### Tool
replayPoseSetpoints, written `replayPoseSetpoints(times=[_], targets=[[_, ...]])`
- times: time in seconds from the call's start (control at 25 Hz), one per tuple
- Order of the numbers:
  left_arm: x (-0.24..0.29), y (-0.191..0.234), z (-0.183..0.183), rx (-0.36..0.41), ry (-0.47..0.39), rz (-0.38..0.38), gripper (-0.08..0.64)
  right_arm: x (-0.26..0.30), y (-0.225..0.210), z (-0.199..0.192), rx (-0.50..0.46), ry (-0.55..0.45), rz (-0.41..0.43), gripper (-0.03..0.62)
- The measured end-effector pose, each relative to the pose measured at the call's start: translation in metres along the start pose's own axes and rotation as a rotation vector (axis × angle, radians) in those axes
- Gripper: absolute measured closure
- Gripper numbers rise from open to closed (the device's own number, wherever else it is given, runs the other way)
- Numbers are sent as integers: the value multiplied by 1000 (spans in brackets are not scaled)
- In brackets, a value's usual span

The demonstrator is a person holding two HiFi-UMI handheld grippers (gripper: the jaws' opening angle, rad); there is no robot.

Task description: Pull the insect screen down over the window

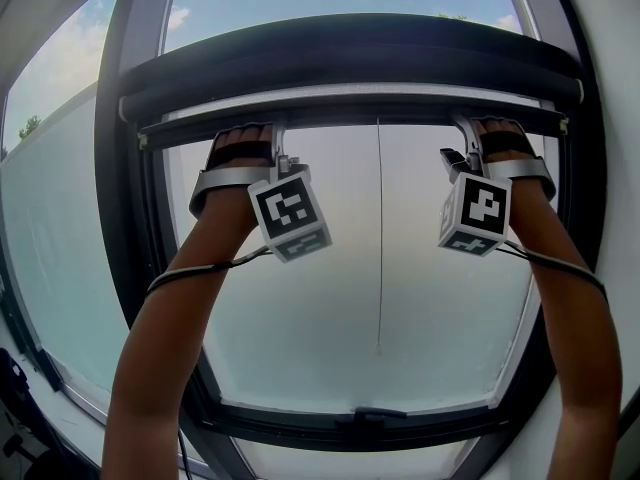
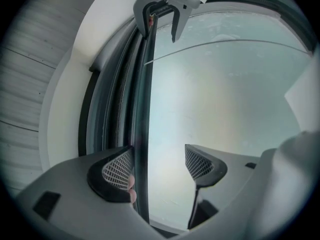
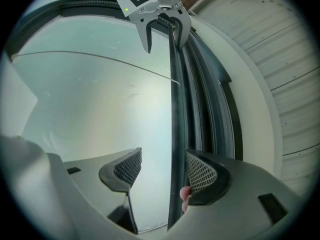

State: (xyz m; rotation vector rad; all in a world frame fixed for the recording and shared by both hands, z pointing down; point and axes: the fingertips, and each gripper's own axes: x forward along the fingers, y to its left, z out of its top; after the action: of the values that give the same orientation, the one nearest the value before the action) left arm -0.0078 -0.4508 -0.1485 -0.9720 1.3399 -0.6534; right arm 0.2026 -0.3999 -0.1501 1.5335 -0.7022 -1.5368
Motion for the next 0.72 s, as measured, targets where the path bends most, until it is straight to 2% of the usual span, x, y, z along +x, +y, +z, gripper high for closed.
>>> replayPoseSetpoints(times=[0.2, 0.52, 0.72], targets=[[-19, -25, -2, 1, 0, -89, 252, -17, 23, 2, -4, 0, 69, 330], [-33, -45, -2, 52, -11, -157, 253, -29, 45, 0, -65, -12, 134, 330], [-56, -80, -2, 32, -6, -196, 253, -53, 80, 5, -16, -23, 204, 330]])
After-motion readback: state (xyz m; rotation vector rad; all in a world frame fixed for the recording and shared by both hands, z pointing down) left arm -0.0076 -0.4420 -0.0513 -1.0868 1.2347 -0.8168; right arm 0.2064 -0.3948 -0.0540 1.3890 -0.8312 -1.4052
